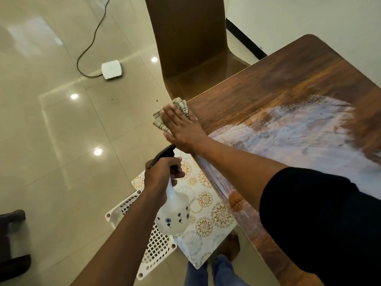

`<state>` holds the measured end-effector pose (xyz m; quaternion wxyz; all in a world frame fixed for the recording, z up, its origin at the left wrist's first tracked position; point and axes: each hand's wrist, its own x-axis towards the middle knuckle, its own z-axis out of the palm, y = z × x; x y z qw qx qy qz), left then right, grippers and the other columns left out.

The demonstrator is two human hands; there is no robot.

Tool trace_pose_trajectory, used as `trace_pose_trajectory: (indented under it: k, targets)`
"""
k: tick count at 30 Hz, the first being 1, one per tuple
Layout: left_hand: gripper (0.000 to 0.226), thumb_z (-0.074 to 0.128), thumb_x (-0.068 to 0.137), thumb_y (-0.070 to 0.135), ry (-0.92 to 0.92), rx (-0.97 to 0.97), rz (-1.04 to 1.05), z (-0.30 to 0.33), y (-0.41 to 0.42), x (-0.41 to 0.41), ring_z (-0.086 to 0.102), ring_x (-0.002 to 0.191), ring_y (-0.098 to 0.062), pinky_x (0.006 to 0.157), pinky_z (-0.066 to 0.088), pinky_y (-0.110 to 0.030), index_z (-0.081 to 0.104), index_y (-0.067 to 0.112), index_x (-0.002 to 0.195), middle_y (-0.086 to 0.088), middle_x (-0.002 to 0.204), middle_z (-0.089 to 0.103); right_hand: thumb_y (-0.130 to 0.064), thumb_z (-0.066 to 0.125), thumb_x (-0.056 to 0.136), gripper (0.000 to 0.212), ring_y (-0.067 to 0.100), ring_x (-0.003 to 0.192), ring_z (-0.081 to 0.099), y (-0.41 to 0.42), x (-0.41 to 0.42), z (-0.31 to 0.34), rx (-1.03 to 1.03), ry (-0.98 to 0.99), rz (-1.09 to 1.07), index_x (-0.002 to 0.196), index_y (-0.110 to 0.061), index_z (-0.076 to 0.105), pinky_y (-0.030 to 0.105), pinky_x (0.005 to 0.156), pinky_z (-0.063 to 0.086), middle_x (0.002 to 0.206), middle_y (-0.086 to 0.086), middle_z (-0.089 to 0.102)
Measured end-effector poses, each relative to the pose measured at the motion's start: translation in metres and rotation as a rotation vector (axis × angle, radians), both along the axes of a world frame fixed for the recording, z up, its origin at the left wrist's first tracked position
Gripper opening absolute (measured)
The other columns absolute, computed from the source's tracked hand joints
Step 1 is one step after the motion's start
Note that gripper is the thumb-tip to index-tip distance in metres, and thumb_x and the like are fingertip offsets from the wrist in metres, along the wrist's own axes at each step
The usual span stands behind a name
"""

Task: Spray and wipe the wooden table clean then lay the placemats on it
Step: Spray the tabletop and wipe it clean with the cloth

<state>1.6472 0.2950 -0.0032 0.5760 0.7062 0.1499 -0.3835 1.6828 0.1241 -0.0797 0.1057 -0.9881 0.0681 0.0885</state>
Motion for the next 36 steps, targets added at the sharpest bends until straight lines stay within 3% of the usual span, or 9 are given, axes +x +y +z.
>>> trace_pose_trajectory:
  k: [5,13,18,23,27,31,33,36]
  targets:
    - [0.008,0.071,0.085,0.005,0.013,-0.021,-0.019,-0.002,-0.007,0.002,0.069,0.064,-0.028,0.042,0.036,-0.024,0.075,0.003,0.078,-0.012,0.068,0.066,-0.053,0.019,0.11,0.071,0.018,0.16,-0.015,-0.027,-0.004,0.004,-0.033,0.013,0.059,0.166,-0.022,-0.012,0.052,0.129,-0.003,0.174,0.0,-0.015]
    - [0.008,0.069,0.088,0.003,0.008,-0.034,-0.039,-0.009,-0.007,0.0,0.069,0.062,-0.026,0.041,0.038,-0.024,0.076,0.001,0.089,-0.012,0.068,0.066,-0.055,0.016,0.11,0.072,0.023,0.159,-0.019,-0.139,-0.085,0.014,0.021,0.056,-0.449,0.165,-0.022,-0.015,0.057,0.128,-0.005,0.173,0.001,-0.02]
    - [0.008,0.07,0.09,0.007,0.002,-0.059,-0.065,-0.009,-0.004,-0.01,0.069,0.064,-0.027,0.041,0.038,-0.023,0.074,0.003,0.084,-0.011,0.069,0.064,-0.055,0.019,0.11,0.073,0.023,0.16,-0.016,-0.135,-0.103,0.011,0.063,0.076,-0.604,0.166,-0.021,-0.014,0.059,0.127,0.001,0.174,0.0,-0.02]
    - [0.01,0.072,0.09,0.009,0.037,-0.063,-0.062,-0.003,0.0,-0.018,0.069,0.067,-0.027,0.041,0.039,-0.023,0.072,0.004,0.081,-0.009,0.07,0.064,-0.058,0.013,0.108,0.076,0.027,0.159,-0.02,-0.051,-0.082,0.011,0.039,0.068,-0.351,0.165,-0.018,-0.017,0.062,0.126,-0.009,0.172,0.006,-0.022]
    - [0.014,0.073,0.088,0.01,0.042,-0.044,-0.058,0.002,0.004,-0.022,0.07,0.066,-0.028,0.041,0.037,-0.021,0.07,0.005,0.075,-0.01,0.07,0.064,-0.057,0.006,0.103,0.078,0.022,0.16,-0.016,0.016,-0.078,0.003,0.032,0.01,-0.179,0.166,-0.016,-0.011,0.058,0.128,-0.001,0.174,0.003,-0.017]
    - [0.013,0.073,0.087,0.01,0.027,-0.037,-0.073,0.007,0.008,-0.027,0.07,0.065,-0.026,0.042,0.038,-0.023,0.071,0.004,0.076,-0.011,0.069,0.065,-0.059,0.004,0.1,0.079,0.018,0.161,-0.014,0.008,-0.097,0.001,-0.009,-0.003,-0.094,0.167,-0.019,-0.009,0.054,0.129,0.002,0.175,0.001,-0.014]
    - [0.009,0.073,0.087,0.009,0.019,-0.044,-0.075,0.01,0.009,-0.03,0.07,0.064,-0.027,0.043,0.038,-0.024,0.074,0.004,0.08,-0.011,0.07,0.065,-0.06,0.003,0.1,0.08,0.018,0.161,-0.013,0.0,-0.116,0.0,-0.03,0.005,-0.098,0.167,-0.019,-0.007,0.054,0.129,0.002,0.175,0.002,-0.013]
    - [0.009,0.073,0.09,0.008,0.036,-0.067,-0.092,0.011,0.007,-0.037,0.07,0.064,-0.026,0.047,0.039,-0.028,0.075,0.007,0.081,-0.01,0.07,0.065,-0.063,0.0,0.098,0.081,0.021,0.16,-0.016,-0.018,-0.155,-0.001,-0.006,0.028,-0.278,0.166,-0.02,-0.011,0.056,0.129,0.0,0.174,0.002,-0.018]
